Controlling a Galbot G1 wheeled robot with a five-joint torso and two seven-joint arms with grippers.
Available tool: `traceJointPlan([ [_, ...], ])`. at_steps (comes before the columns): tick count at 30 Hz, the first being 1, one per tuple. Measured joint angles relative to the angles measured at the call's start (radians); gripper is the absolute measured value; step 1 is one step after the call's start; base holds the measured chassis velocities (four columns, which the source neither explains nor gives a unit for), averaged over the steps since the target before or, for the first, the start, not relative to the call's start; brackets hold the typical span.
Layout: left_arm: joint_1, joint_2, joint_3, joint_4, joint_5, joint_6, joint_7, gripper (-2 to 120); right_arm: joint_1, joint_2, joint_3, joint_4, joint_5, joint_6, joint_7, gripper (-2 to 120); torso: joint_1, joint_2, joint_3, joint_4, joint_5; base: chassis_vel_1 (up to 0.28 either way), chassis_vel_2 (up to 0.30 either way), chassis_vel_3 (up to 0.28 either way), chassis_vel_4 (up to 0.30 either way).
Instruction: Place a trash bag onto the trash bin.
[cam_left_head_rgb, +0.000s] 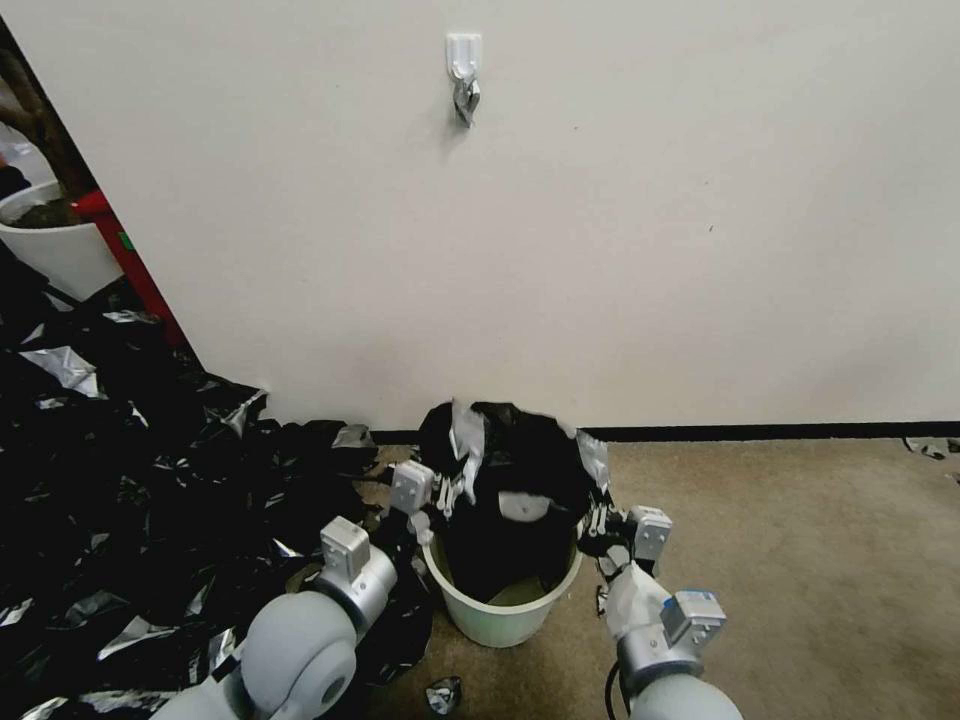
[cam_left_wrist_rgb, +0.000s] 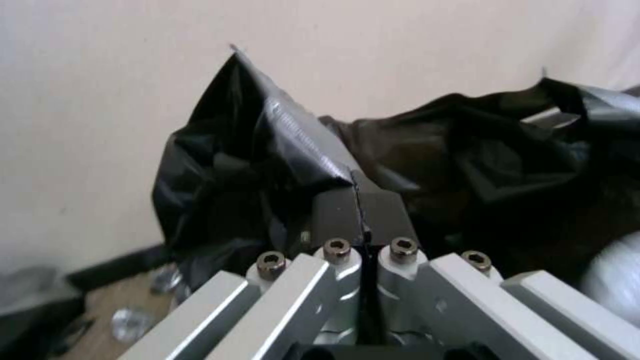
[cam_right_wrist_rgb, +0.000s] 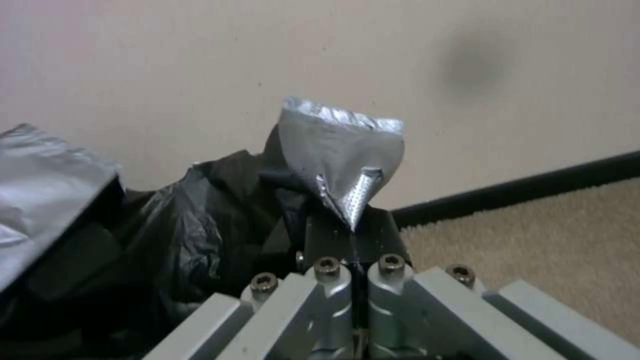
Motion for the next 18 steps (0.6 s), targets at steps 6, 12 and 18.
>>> traceJointPlan([
  [6,-0.066,0.108,0.020,-0.159,-0.239,0.229,-0.217,0,0.019,-0.117,-0.020,0.156,0.203,-0.183,0.157,0,0.000,0.000,0.000,-0.0002,0.0000,0.000,0.000,0.000,0.000],
  [12,-0.095,0.236,0.002,-0.218,-0.484,0.395,-0.330,0,0.057,-0.205,-0.024,0.236,0.369,-0.354,0.267,0,0.000,0.000,0.000,-0.0001,-0.0001,0.000,0.000,0.000,0.000],
  [18,-0.043,0.272,0.035,-0.239,-0.555,0.438,-0.450,0,0.027,-0.240,-0.077,0.216,0.344,-0.374,0.303,0,0.000,0.000,0.000,0.0000,0.0000,0.000,0.000,0.000,0.000],
])
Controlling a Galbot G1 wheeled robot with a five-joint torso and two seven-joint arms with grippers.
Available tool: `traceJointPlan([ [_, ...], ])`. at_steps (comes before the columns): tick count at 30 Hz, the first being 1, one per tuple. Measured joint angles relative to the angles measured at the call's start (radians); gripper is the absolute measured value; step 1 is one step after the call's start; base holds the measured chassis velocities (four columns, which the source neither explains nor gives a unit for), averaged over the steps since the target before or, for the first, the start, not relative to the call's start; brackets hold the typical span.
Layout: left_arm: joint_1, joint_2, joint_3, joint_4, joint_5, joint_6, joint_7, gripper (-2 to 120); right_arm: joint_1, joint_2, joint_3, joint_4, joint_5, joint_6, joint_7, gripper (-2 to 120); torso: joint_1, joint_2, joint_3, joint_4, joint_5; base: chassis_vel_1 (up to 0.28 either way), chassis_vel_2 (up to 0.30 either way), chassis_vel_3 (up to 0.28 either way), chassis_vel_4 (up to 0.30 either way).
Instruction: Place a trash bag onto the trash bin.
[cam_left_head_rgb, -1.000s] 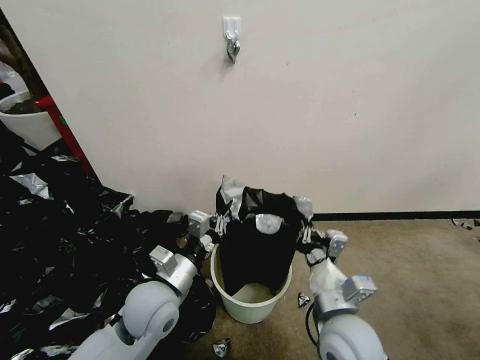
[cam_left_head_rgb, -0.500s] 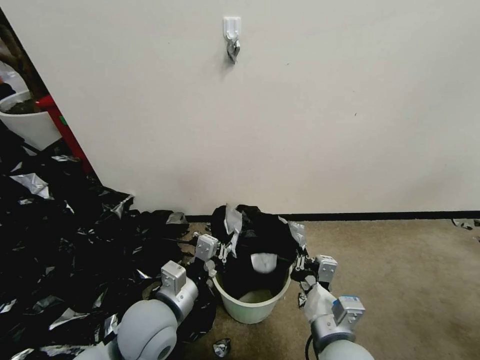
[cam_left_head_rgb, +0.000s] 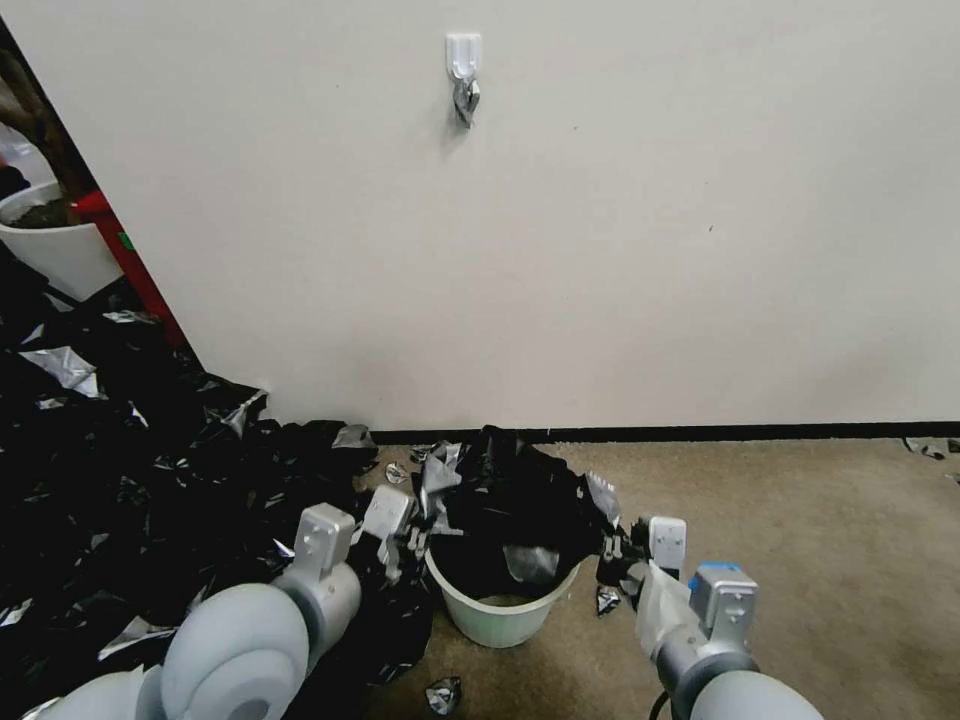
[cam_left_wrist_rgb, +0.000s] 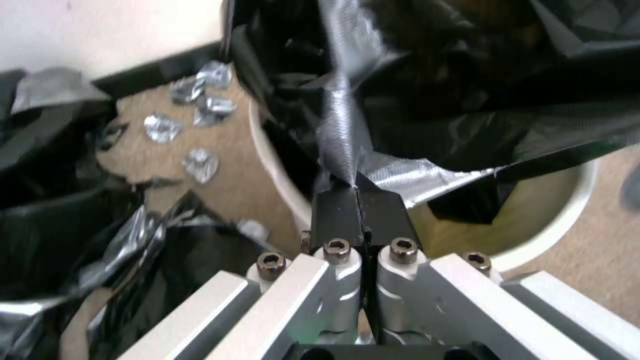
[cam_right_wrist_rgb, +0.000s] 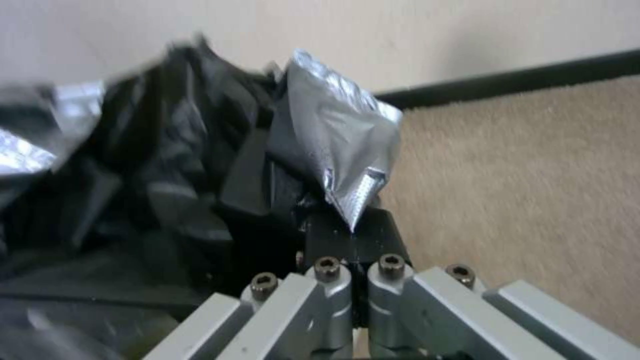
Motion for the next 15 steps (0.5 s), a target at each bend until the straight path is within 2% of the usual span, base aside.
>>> traceJointPlan([
  [9,0.030,0.016,0.051,-0.005,0.002,0.039,-0.092,0,-0.018,-0.031,-0.083,-0.057,-0.055,-0.016,0.005,0,0.000,0.000,0.000,0.0000,0.0000,0.000,0.000,0.000,0.000],
  [15,0.021,0.012,0.073,0.044,0.004,0.063,-0.104,0,-0.001,-0.031,-0.091,-0.099,-0.071,-0.047,-0.013,0,0.000,0.000,0.000,-0.0001,0.0000,0.000,0.000,0.000,0.000],
])
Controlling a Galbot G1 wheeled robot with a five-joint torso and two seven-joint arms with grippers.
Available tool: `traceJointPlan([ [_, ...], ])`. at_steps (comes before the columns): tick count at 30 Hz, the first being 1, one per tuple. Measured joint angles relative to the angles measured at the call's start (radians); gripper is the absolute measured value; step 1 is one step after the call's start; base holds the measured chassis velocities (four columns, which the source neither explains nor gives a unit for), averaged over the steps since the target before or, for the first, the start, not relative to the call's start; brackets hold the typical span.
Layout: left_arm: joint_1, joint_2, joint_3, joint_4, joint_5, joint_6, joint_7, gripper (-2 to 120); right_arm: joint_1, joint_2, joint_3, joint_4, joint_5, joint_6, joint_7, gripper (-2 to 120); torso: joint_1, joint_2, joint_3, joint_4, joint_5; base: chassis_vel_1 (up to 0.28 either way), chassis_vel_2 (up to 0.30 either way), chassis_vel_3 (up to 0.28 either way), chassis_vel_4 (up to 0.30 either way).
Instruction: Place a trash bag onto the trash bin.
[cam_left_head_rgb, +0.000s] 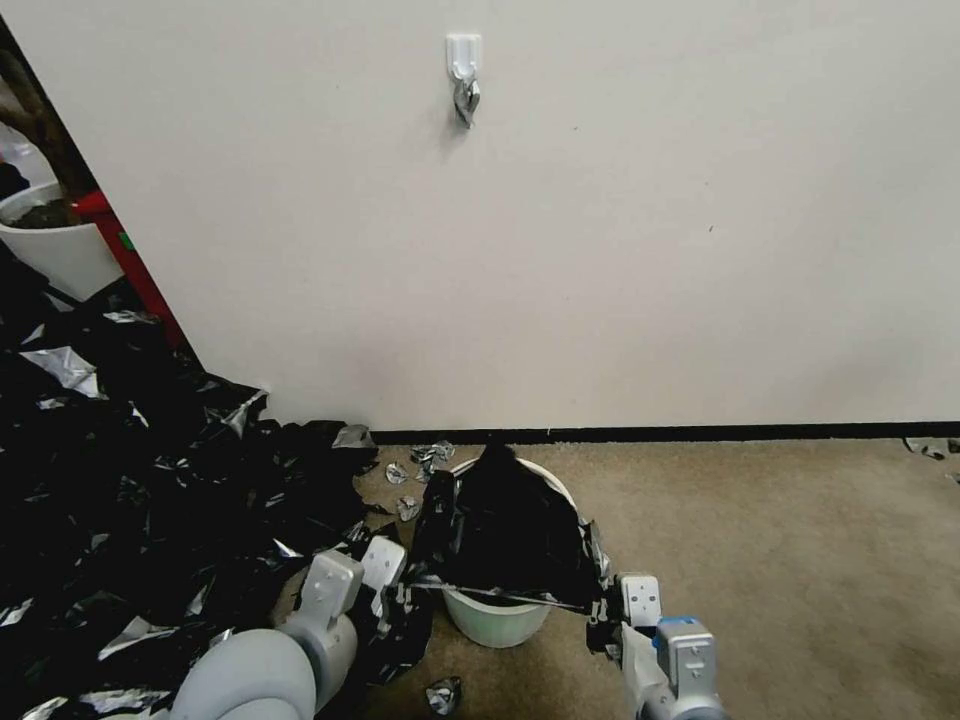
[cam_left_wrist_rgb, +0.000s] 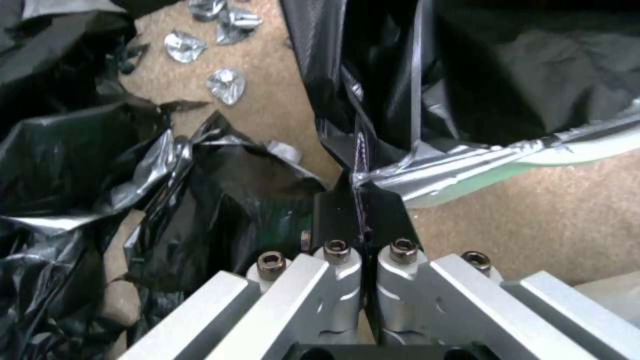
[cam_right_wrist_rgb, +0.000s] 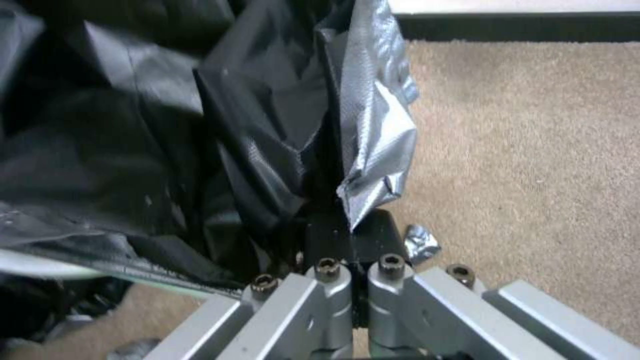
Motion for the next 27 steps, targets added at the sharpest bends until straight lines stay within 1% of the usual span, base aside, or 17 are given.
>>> traceJointPlan([
  [4,-0.007,-0.004,0.007,0.012,0.000,0.000,0.000,0,0.001,-0.001,-0.002,-0.010,-0.006,-0.008,-0.008,0,0.000,0.000,0.000,0.0000,0.0000,0.000,0.000,0.000,0.000],
  [9,-0.025,-0.018,0.038,0.050,0.001,0.000,0.001,0,-0.003,-0.002,-0.012,-0.041,-0.036,-0.024,-0.032,0,0.000,0.000,0.000,0.0000,0.0000,0.000,0.000,0.000,0.000],
  [12,-0.035,-0.018,0.058,0.070,0.001,0.000,0.007,0,-0.003,-0.002,-0.020,-0.063,-0.077,-0.038,-0.066,0,0.000,0.000,0.000,0.0000,0.0000,0.000,0.000,0.000,0.000],
  [17,-0.053,-0.030,0.071,0.108,-0.001,-0.001,0.020,0,0.010,0.003,-0.023,-0.096,-0.088,-0.050,-0.081,0,0.000,0.000,0.000,0.0000,0.0000,0.000,0.000,0.000,0.000],
  [21,-0.075,-0.063,0.092,0.166,-0.002,-0.002,0.033,0,0.030,0.014,-0.016,-0.145,-0.096,-0.054,-0.096,0,0.000,0.000,0.000,0.0000,0.0000,0.000,0.000,0.000,0.000],
  [22,-0.075,-0.063,0.092,0.166,-0.002,-0.002,0.033,0,0.030,0.014,-0.016,-0.145,-0.096,-0.054,-0.096,0,0.000,0.000,0.000,0.0000,0.0000,0.000,0.000,0.000,0.000],
  [27,-0.107,-0.115,0.139,0.227,0.006,-0.003,0.034,0,0.051,0.028,-0.006,-0.206,-0.115,-0.054,-0.124,0,0.000,0.000,0.000,0.0000,0.0000,0.000,0.000,0.000,0.000],
])
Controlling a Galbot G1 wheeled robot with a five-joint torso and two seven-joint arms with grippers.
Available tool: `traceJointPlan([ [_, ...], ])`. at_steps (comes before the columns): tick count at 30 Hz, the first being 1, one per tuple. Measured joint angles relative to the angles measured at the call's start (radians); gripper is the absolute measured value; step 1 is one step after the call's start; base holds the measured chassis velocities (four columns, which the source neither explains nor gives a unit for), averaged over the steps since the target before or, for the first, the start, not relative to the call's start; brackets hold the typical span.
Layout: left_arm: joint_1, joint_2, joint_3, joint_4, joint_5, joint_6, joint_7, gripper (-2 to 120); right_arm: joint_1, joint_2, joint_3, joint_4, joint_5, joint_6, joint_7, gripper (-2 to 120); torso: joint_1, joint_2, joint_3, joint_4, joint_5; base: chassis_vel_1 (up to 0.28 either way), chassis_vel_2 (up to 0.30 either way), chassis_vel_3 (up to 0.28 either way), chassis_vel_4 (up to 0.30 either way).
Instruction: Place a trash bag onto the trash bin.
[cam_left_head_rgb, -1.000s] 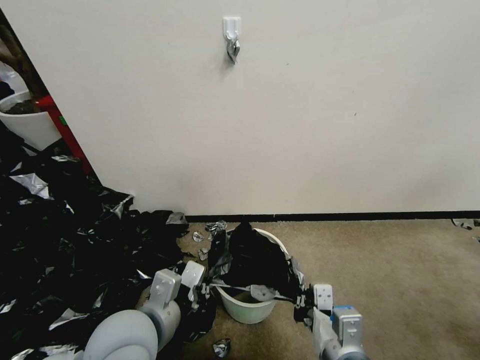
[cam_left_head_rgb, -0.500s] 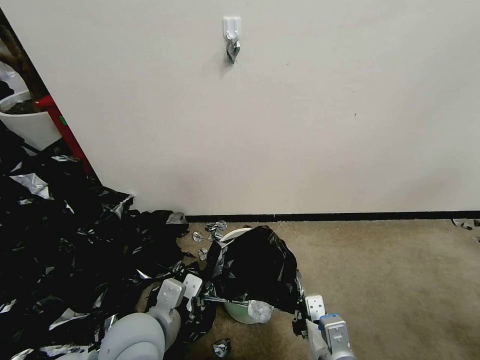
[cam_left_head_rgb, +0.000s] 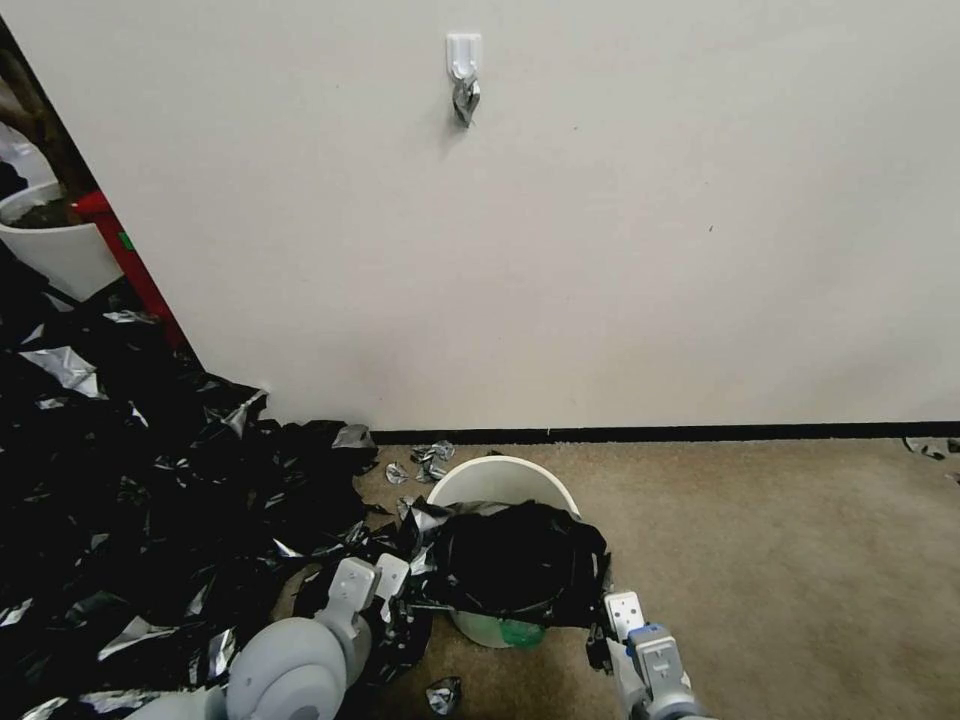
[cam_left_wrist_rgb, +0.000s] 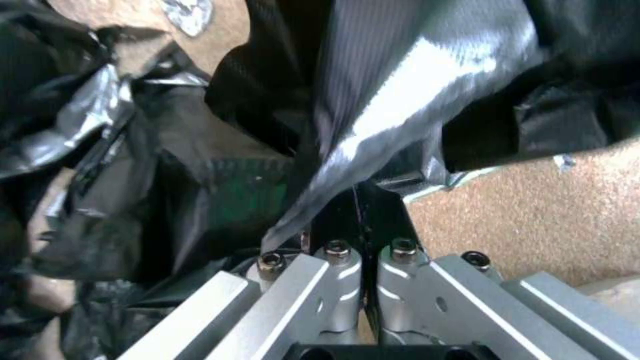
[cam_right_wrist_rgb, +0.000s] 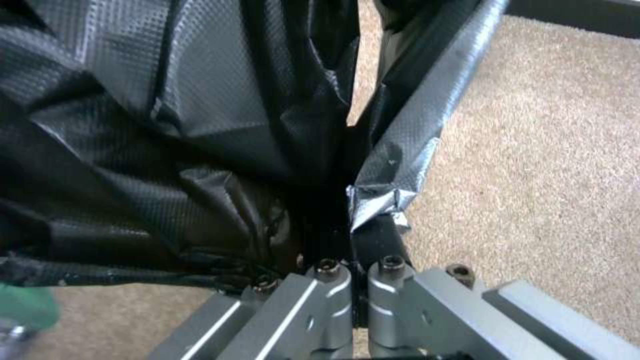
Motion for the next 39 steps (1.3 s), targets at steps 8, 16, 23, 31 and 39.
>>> traceJointPlan([
  [8,-0.013,-0.050,0.009,0.049,0.005,0.000,0.000,0,0.005,0.012,0.022,-0.046,-0.035,0.021,-0.049,0,0.000,0.000,0.000,0.0000,0.0001,0.000,0.000,0.000,0.000],
  [16,0.051,-0.008,-0.076,-0.023,0.001,-0.001,-0.001,13,-0.056,-0.014,0.053,0.032,-0.038,0.061,-0.063,13,0.000,0.000,0.000,0.0001,0.0000,0.000,0.000,0.000,0.000],
  [23,0.164,0.057,-0.167,-0.123,0.005,-0.001,-0.005,38,-0.164,-0.038,0.059,0.141,-0.032,0.085,-0.022,37,0.000,0.000,0.000,0.0001,0.0000,0.000,0.000,0.000,0.000],
  [31,0.286,0.075,-0.242,-0.235,0.019,-0.001,-0.071,69,-0.271,-0.063,0.092,0.233,-0.044,0.124,-0.007,68,0.000,0.000,0.000,0.0001,-0.0001,0.000,0.000,0.000,0.000],
  [39,0.280,0.042,-0.313,-0.327,0.015,-0.001,-0.097,95,-0.277,-0.068,0.180,0.307,-0.128,0.285,-0.140,93,0.000,0.000,0.000,0.0000,0.0000,0.000,0.000,0.000,0.000],
])
